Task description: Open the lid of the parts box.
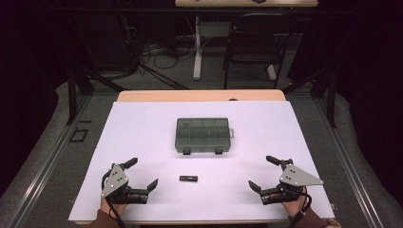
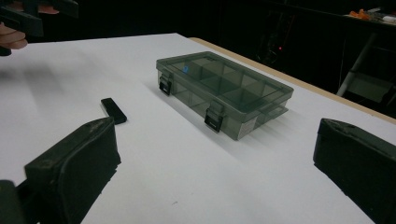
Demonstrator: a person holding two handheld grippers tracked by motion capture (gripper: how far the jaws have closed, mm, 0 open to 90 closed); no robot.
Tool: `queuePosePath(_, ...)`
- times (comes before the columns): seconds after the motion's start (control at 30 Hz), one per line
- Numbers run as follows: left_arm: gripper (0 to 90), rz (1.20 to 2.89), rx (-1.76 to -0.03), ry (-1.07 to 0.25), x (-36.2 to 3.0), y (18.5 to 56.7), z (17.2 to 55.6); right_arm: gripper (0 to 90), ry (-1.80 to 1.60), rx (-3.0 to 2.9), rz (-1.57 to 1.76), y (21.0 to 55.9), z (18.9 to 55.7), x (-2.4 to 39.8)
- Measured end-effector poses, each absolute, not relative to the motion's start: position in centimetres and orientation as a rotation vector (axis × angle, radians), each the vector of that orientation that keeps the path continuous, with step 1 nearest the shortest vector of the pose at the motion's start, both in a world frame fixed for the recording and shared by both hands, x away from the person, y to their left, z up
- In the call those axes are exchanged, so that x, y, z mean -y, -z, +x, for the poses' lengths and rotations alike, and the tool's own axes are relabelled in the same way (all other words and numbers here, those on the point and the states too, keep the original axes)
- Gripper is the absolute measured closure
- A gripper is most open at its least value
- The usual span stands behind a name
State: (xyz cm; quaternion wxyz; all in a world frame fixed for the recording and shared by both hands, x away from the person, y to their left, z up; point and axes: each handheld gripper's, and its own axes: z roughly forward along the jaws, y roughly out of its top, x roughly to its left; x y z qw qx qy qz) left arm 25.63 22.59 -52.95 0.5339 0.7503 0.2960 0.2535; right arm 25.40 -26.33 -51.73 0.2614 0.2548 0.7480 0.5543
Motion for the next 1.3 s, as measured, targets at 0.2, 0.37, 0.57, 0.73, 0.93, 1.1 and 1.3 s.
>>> queuePosePath(0.2,0.0,1.802,-0.706,-0.600,-22.5,52.9,25.8,0.0,-1.499,-2.044,0.683,51.7,25.8,26.1)
queuePosePath(0.37,0.0,1.803,-0.714,-0.592,-22.2,52.8,26.3,0.0,-1.495,-2.067,0.686,51.9,26.2,25.9)
queuePosePath(0.57,0.1,1.829,-0.720,-0.565,-21.5,52.8,27.1,0.0,-1.490,-2.096,0.708,51.9,27.0,25.3)
queuePosePath(0.73,0.1,1.889,-0.701,-0.537,-20.5,52.9,27.9,0.0,-1.485,-2.130,0.716,52.1,28.1,24.4)
queuePosePath(0.93,0.1,1.897,-0.713,-0.514,-19.9,53.0,28.7,0.0,-1.487,-2.135,0.724,52.1,28.7,23.9)
queuePosePath(1.1,0.1,1.911,-0.702,-0.507,-19.1,52.9,29.3,0.0,-1.473,-2.157,0.730,52.0,29.5,23.2)
queuePosePath(1.3,0.1,1.923,-0.696,-0.498,-18.5,52.9,29.9,0.0,-1.459,-2.193,0.756,52.3,30.5,22.3)
